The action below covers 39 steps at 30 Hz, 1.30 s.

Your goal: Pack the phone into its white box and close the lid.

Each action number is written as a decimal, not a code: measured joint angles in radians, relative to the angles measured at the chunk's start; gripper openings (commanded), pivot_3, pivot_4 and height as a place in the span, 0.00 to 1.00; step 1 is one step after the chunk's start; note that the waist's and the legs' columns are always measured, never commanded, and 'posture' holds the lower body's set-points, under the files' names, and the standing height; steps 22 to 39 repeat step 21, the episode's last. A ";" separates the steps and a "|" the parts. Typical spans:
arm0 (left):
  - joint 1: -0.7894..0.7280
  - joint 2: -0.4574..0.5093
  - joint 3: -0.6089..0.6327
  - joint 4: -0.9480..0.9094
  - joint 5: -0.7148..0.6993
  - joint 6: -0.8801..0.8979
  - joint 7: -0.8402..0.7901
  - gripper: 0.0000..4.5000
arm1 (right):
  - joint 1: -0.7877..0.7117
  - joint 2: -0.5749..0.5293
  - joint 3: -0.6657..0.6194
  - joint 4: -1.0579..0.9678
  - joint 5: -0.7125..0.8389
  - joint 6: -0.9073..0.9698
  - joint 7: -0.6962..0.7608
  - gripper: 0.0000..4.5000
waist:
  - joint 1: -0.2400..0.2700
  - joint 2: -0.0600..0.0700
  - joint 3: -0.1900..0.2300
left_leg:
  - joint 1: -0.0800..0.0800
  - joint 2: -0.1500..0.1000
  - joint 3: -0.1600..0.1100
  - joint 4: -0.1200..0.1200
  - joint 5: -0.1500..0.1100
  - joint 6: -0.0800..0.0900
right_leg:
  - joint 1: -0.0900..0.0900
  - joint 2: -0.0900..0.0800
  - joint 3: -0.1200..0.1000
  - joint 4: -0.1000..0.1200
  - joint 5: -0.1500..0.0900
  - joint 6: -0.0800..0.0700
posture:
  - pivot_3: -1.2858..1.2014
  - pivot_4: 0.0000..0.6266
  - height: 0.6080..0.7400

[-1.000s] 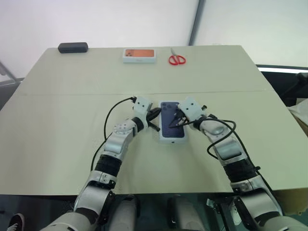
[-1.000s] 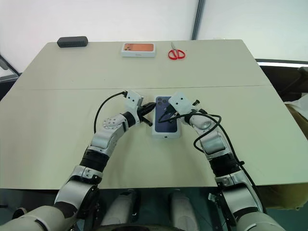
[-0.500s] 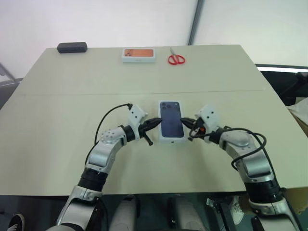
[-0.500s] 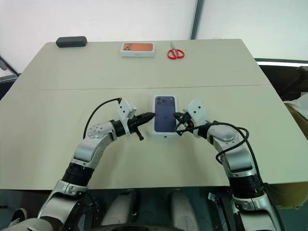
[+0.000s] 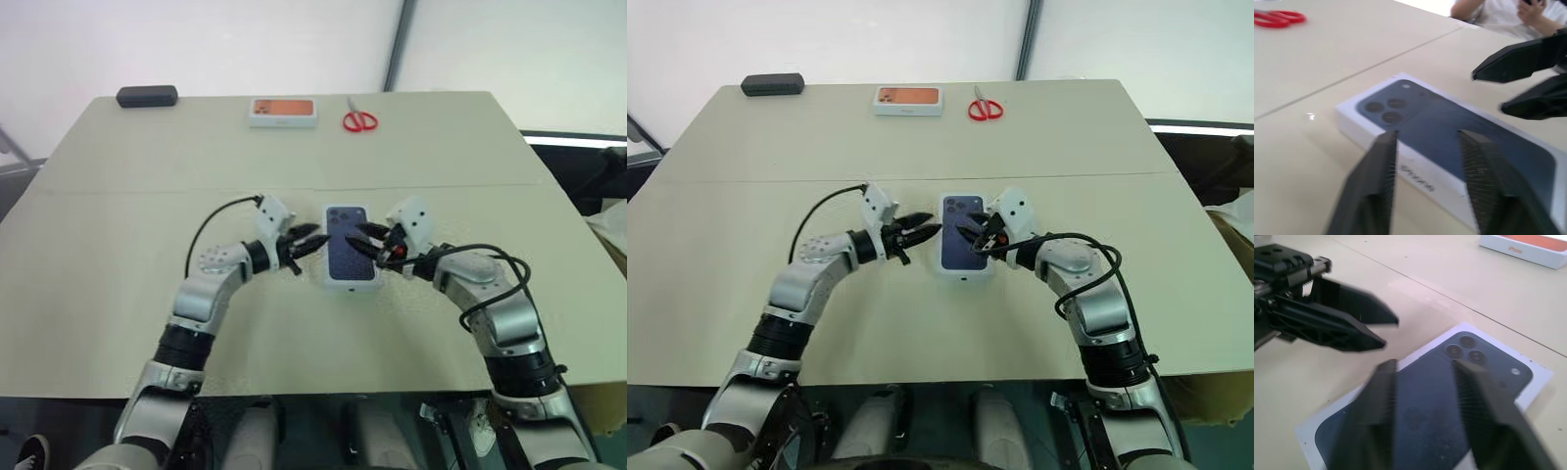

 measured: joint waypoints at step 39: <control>0.363 0.411 0.309 -0.003 -0.117 -0.085 -0.228 0.99 | 0.223 -0.350 -0.206 0.077 0.104 -0.134 0.316 1.00 | 0.002 0.000 0.000 | 0.001 0.003 0.001 -0.001 -0.001 0.002 | 0.000 -0.004 0.001 -0.002 0.000 0.000 | 0.52 0.24 1.00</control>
